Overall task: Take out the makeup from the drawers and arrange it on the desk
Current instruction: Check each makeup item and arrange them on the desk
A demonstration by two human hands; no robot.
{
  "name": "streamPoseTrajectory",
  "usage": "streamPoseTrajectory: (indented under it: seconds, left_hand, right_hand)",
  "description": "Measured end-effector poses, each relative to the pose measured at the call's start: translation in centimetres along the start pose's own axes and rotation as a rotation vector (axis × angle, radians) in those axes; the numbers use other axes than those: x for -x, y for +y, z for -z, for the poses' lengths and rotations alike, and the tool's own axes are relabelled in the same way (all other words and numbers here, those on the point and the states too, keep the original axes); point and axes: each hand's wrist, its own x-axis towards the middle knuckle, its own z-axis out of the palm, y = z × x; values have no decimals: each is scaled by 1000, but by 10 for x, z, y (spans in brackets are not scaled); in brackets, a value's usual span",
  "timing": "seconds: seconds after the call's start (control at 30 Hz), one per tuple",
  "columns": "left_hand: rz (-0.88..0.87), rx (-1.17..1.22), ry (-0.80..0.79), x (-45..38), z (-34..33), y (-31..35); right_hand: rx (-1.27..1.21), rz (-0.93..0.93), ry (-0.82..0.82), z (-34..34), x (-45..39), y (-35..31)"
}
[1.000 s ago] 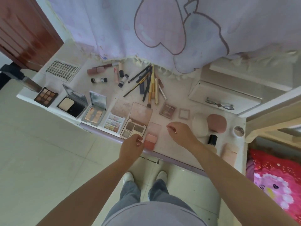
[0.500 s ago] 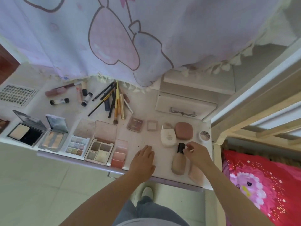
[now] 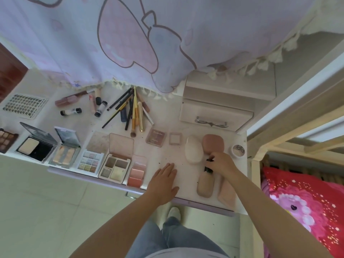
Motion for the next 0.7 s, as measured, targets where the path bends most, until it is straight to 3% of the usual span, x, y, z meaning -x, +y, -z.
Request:
streamPoseTrajectory:
  seconds: [0.2,0.27,0.4,0.47,0.57,0.7]
  left_hand:
    - [-6,517,-121,13,22,14]
    - [-41,600,-50,17,28,23]
    - [53,534,334,17,40,39]
    - [148,442,486,15,55,41]
    - [137,237,508,17,78,35]
    - [67,274,404,35,114,22]
  right_hand:
    - [-8,194,-32,25,32,-4]
    - [-114,202,14,32,39,-14]
    - [-357,119,33,40,46,-42]
    - [-262,175,90,37,48,-57]
    - [-5,277,249,36,55,-80]
    - [-51,452,313,48,62,-113]
